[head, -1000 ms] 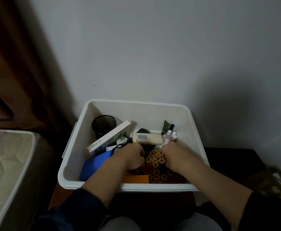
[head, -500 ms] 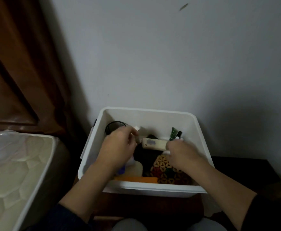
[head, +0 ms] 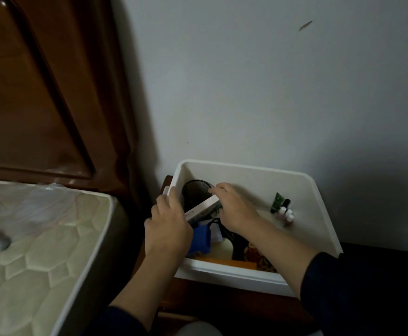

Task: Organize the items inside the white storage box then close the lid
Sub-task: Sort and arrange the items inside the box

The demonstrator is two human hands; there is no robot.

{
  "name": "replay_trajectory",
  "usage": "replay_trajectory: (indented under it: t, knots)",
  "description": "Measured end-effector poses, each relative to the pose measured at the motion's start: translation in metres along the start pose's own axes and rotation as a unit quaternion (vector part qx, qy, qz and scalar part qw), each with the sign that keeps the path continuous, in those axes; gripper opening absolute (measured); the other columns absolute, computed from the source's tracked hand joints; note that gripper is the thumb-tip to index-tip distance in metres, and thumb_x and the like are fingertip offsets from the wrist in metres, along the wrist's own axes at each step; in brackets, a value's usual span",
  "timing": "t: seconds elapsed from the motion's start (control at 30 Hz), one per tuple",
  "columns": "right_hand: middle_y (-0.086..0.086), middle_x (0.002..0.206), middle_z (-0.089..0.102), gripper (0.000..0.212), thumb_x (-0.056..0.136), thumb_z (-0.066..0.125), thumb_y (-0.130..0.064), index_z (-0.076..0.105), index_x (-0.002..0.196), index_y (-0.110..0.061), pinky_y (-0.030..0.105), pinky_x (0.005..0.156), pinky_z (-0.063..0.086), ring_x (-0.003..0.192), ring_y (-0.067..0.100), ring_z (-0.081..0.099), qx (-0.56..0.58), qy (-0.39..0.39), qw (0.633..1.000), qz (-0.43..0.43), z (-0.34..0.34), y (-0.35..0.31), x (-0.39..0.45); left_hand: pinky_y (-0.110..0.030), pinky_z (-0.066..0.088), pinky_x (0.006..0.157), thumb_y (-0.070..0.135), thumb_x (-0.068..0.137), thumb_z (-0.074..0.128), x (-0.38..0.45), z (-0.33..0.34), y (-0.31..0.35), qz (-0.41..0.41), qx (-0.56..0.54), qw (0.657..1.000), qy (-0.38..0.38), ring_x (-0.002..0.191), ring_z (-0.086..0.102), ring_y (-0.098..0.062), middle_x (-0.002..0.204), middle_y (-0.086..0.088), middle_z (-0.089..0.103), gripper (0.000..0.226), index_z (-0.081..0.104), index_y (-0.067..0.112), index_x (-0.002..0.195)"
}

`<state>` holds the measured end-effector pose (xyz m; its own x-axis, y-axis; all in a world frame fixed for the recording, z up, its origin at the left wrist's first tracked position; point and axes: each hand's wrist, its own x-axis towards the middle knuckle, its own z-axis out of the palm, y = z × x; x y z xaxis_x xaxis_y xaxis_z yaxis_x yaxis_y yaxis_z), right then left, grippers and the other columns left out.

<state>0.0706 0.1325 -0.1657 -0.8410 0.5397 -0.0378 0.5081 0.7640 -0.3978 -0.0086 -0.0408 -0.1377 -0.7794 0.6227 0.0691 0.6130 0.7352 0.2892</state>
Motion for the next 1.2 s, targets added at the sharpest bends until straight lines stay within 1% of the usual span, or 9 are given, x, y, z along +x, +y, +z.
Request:
replay_trajectory:
  t: [0.33, 0.53, 0.7, 0.8, 0.87, 0.97, 1.07, 1.13, 1.2]
  knots:
    - [-0.004, 0.108, 0.062, 0.034, 0.084, 0.076, -0.002, 0.066, 0.106, -0.026, 0.042, 0.085, 0.056, 0.099, 0.021, 0.062, 0.015, 0.021, 1.0, -0.008, 0.004, -0.001, 0.017, -0.044, 0.058, 0.093, 0.028, 0.098, 0.049, 0.001, 0.003, -0.003, 0.003, 0.001, 1.0, -0.014, 0.126, 0.056, -0.031, 0.145, -0.012, 0.046, 0.069, 0.018, 0.015, 0.159]
    - [-0.014, 0.094, 0.059, 0.026, 0.082, 0.087, -0.018, 0.068, 0.09, -0.034, 0.025, 0.069, 0.048, 0.084, 0.007, 0.058, 0.027, 0.077, 0.997, -0.002, -0.035, 0.005, 0.002, -0.049, 0.051, 0.106, 0.055, 0.109, 0.019, 0.0, 0.003, -0.003, 0.014, -0.029, 0.998, 0.053, 0.137, 0.051, -0.03, 0.153, -0.01, 0.046, 0.06, 0.038, 0.019, 0.153]
    - [-0.018, 0.089, 0.064, 0.023, 0.081, 0.087, -0.03, 0.067, 0.09, -0.037, 0.02, 0.061, 0.037, 0.079, 0.0, 0.056, 0.022, 0.112, 0.992, 0.057, -0.07, 0.031, -0.044, -0.046, 0.04, 0.114, 0.046, 0.108, 0.001, -0.005, 0.0, -0.007, 0.058, 0.009, 0.997, 0.052, 0.143, 0.037, -0.028, 0.155, -0.005, 0.043, 0.062, 0.042, 0.025, 0.15]
    - [-0.014, 0.089, 0.071, 0.024, 0.08, 0.088, -0.026, 0.067, 0.088, -0.036, 0.023, 0.059, 0.047, 0.072, 0.002, 0.064, 0.021, 0.042, 0.994, 0.099, -0.089, 0.046, -0.073, -0.044, 0.038, 0.115, 0.043, 0.107, 0.021, -0.004, 0.003, -0.009, 0.088, 0.02, 0.995, 0.045, 0.143, 0.038, -0.025, 0.146, 0.002, 0.052, 0.048, 0.048, 0.03, 0.144]
    - [-0.01, 0.097, 0.071, 0.027, 0.08, 0.089, -0.025, 0.065, 0.089, -0.035, 0.023, 0.054, 0.053, 0.062, 0.005, 0.069, -0.014, -0.06, 0.988, 0.142, -0.098, 0.053, -0.085, -0.043, 0.034, 0.118, 0.038, 0.103, 0.044, -0.003, 0.004, -0.008, 0.101, -0.003, 0.994, 0.036, 0.141, 0.041, -0.019, 0.136, 0.008, 0.06, 0.034, 0.059, 0.033, 0.133]
    - [0.0, 0.111, 0.069, 0.022, 0.091, 0.08, -0.021, 0.067, 0.108, -0.03, 0.02, 0.047, 0.053, 0.057, 0.01, 0.074, -0.048, -0.216, 0.954, 0.203, -0.1, 0.054, -0.092, -0.046, 0.027, 0.123, 0.03, 0.096, 0.055, 0.001, 0.01, -0.01, 0.108, 0.01, 0.994, -0.002, 0.141, 0.04, -0.014, 0.131, 0.014, 0.063, 0.033, 0.065, 0.037, 0.127]
    - [0.002, 0.125, 0.069, 0.037, 0.1, 0.065, -0.017, 0.068, 0.134, -0.031, 0.029, 0.065, 0.06, 0.081, 0.017, 0.073, -0.123, -0.219, 0.948, 0.193, -0.088, 0.053, -0.09, -0.05, 0.023, 0.123, 0.032, 0.092, 0.058, 0.004, 0.012, -0.012, 0.119, 0.029, 0.992, -0.033, 0.134, 0.046, -0.011, 0.121, 0.018, 0.066, 0.03, 0.07, 0.039, 0.119]
    - [-0.002, 0.131, 0.068, 0.039, 0.099, 0.063, -0.02, 0.069, 0.134, -0.037, 0.032, 0.084, 0.057, 0.102, 0.018, 0.068, -0.167, -0.153, 0.96, 0.164, -0.08, 0.046, -0.08, -0.053, 0.014, 0.123, 0.035, 0.092, 0.052, 0.005, 0.014, -0.011, 0.139, 0.07, 0.986, -0.059, 0.124, 0.053, -0.009, 0.11, 0.019, 0.069, 0.028, 0.071, 0.041, 0.111]
    - [-0.006, 0.13, 0.069, 0.036, 0.1, 0.063, -0.022, 0.07, 0.132, -0.036, 0.034, 0.095, 0.056, 0.111, 0.018, 0.067, -0.11, -0.096, 0.977, 0.153, -0.072, 0.038, -0.064, -0.058, 0.003, 0.121, 0.04, 0.094, 0.043, 0.007, 0.014, -0.009, 0.157, 0.109, 0.979, -0.077, 0.117, 0.058, -0.008, 0.103, 0.02, 0.07, 0.029, 0.069, 0.042, 0.107]
